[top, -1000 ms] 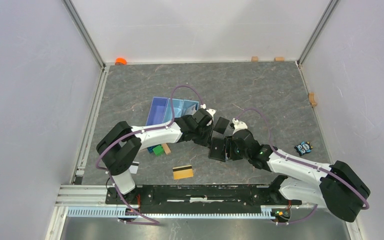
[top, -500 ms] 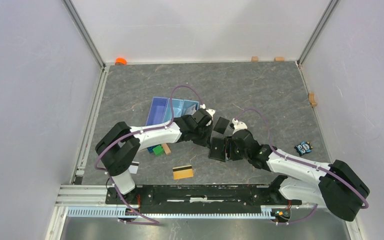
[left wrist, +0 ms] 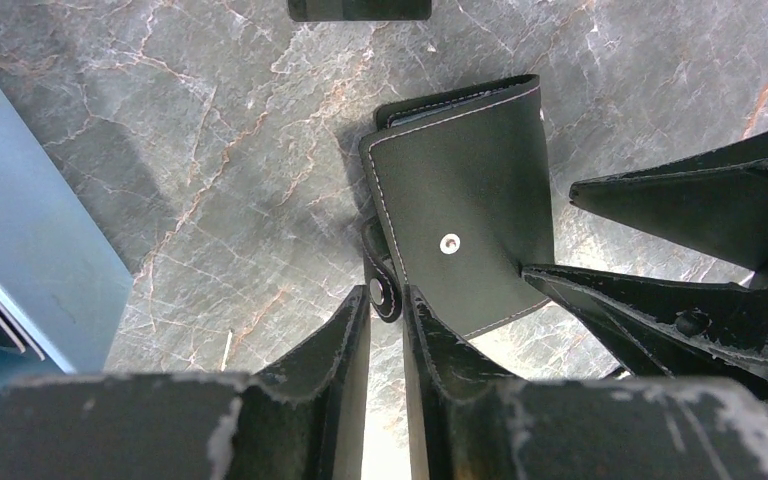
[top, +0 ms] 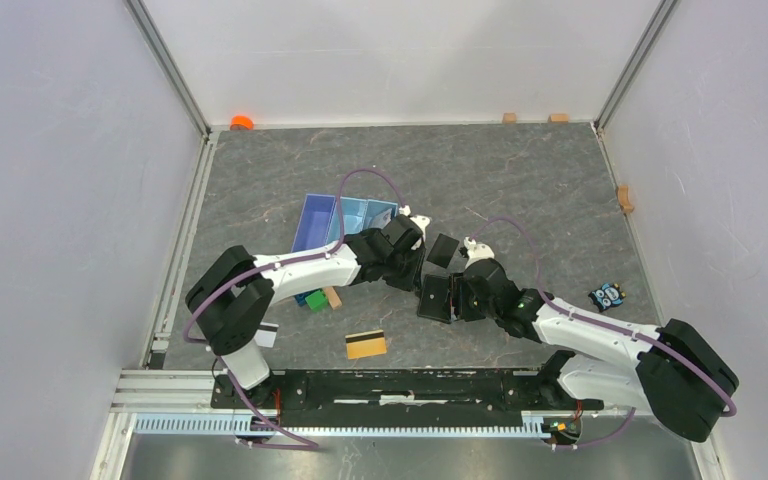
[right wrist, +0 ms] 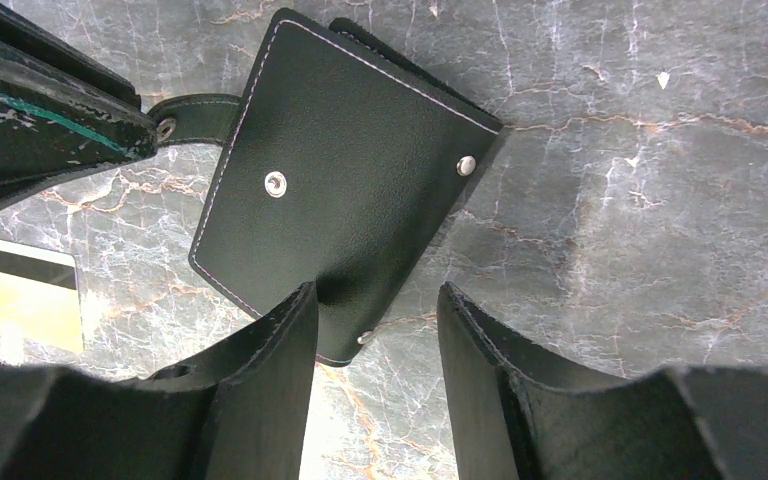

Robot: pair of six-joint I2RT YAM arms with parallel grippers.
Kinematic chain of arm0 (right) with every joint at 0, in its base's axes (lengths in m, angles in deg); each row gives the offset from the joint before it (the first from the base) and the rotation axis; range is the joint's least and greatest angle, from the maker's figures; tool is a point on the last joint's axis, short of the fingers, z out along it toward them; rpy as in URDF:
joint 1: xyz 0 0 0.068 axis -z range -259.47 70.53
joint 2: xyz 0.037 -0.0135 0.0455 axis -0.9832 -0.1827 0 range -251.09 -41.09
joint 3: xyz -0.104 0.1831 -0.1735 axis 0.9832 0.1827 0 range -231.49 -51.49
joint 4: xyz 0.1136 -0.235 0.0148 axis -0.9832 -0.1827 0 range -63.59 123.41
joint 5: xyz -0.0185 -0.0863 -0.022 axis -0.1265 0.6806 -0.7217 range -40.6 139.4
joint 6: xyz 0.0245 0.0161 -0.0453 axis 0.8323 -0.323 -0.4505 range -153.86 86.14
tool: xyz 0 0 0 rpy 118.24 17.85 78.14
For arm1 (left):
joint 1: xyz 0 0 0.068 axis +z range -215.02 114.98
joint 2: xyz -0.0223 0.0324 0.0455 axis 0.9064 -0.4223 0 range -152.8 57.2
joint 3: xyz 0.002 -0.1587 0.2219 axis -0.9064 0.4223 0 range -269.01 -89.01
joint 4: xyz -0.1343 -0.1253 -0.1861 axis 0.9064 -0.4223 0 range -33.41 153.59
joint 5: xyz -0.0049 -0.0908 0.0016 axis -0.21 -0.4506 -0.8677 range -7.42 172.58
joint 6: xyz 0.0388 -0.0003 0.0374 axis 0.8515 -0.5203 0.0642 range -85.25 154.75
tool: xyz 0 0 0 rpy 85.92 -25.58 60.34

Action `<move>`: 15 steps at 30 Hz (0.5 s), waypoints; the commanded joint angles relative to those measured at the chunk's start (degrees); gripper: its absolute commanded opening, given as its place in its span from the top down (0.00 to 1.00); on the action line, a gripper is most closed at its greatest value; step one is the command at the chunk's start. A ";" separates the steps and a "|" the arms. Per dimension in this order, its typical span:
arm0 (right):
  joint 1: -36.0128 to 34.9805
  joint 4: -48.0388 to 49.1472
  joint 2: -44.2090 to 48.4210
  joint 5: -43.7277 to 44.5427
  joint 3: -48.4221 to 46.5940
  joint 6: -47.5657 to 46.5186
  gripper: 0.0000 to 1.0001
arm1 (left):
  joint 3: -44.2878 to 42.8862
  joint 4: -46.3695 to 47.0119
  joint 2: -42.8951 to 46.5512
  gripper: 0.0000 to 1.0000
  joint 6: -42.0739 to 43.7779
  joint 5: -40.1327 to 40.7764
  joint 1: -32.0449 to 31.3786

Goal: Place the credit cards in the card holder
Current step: Close the card holder at the center of the board.

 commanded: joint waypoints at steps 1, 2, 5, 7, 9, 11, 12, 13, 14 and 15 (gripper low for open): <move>0.08 1.27 -0.09 0.62 -0.53 0.13 0.48 | -1.54 0.31 1.79 0.75 2.29 0.79 0.17; 0.08 1.27 -0.11 0.66 -0.55 0.13 0.48 | -1.57 0.23 1.69 0.75 2.28 0.75 0.17; 0.08 1.27 -0.17 0.62 -0.45 0.12 0.48 | -1.63 0.19 1.00 0.74 2.28 0.74 0.17; 0.08 1.22 -0.10 0.69 -0.44 0.11 0.48 | -1.68 0.20 0.73 0.74 2.32 0.52 0.17; 0.08 1.27 -0.11 0.67 -0.44 0.10 0.48 | -1.72 0.23 0.74 0.75 2.47 0.48 0.17; 0.08 1.21 -0.02 0.62 -0.48 0.12 0.48 | -1.72 0.25 0.72 0.76 2.55 0.65 0.17; 0.08 1.26 -0.01 0.63 -0.39 0.07 0.48 | -1.66 0.24 0.69 0.76 2.63 0.65 0.17; 0.08 1.26 0.00 0.73 -0.35 0.16 0.48 | -1.61 0.24 0.69 0.76 2.63 0.61 0.17; 0.08 1.34 -0.04 0.71 -0.36 0.15 0.48 | -1.55 0.28 0.69 0.77 2.64 0.61 0.17; 0.06 1.33 -0.04 0.72 -0.35 0.11 0.48 | -1.55 0.24 0.60 0.77 2.64 0.52 0.17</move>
